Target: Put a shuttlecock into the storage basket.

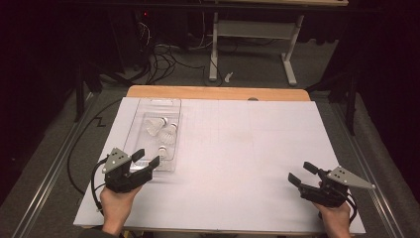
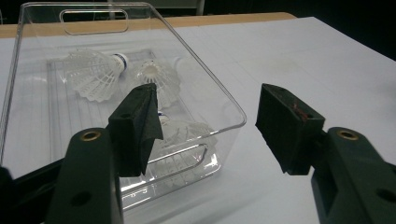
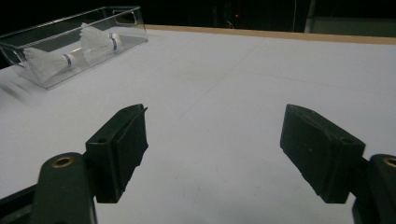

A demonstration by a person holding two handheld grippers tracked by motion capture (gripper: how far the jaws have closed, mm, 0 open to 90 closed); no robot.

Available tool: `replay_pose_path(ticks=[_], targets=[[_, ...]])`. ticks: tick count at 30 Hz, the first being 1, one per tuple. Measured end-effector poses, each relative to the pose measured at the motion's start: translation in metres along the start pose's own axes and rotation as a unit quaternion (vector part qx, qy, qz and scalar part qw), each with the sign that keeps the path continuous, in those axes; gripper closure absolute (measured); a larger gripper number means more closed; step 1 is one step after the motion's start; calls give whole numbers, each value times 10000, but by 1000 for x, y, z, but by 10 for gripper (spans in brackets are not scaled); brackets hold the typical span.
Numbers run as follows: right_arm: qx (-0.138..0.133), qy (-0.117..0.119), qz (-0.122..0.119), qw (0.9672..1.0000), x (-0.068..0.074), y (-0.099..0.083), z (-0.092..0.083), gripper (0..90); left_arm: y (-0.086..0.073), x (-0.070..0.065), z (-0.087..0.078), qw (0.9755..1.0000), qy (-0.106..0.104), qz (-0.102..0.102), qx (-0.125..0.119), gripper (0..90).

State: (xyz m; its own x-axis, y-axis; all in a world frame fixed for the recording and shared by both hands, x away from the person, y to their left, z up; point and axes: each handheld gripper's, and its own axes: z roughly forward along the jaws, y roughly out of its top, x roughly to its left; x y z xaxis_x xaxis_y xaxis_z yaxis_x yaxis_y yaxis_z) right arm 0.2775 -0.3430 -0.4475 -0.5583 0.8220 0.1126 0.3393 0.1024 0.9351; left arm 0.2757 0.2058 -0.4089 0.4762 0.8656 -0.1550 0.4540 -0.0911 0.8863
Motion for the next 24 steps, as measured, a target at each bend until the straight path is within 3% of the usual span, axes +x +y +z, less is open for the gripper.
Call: replay_pose_path(ticks=[24], targets=[[-4, 1, -7, 10000, 0, 0, 0, 234, -8, -4, 3, 10000, -32, 41, 43, 386]])
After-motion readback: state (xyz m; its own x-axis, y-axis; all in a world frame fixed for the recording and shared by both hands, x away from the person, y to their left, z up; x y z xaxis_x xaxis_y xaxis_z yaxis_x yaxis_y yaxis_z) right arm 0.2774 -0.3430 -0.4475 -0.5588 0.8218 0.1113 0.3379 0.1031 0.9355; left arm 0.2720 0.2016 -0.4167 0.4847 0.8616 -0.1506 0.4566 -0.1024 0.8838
